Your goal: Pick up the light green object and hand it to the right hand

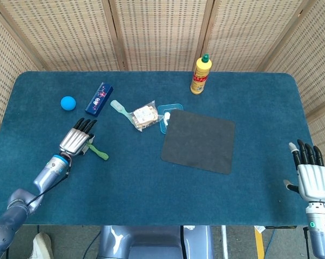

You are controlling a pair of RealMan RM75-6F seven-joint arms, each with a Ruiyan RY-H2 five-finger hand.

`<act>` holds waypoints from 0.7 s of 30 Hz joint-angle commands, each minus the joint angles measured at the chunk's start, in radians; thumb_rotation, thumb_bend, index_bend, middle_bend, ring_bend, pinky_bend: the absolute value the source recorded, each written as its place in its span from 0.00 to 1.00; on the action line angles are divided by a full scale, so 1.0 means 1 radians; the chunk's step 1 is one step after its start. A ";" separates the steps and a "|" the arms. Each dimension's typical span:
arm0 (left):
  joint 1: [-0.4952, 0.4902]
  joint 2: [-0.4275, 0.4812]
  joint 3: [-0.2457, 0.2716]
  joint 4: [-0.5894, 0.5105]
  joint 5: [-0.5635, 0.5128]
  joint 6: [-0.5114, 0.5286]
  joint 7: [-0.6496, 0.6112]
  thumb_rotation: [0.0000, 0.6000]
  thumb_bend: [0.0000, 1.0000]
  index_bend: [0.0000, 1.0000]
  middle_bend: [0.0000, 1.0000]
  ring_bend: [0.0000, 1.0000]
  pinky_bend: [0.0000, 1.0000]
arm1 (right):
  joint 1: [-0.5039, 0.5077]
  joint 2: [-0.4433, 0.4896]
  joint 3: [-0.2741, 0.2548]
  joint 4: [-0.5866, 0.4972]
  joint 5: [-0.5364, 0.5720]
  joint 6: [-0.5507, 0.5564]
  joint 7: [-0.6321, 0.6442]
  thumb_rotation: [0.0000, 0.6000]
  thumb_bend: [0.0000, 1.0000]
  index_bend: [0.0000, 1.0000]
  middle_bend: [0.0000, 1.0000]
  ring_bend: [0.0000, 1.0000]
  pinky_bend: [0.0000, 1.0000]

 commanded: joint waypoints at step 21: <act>-0.028 0.247 -0.165 -0.619 -0.145 -0.022 -0.431 1.00 0.52 0.75 0.00 0.00 0.00 | 0.093 0.022 -0.017 0.042 -0.182 -0.036 0.130 1.00 0.00 0.04 0.00 0.00 0.00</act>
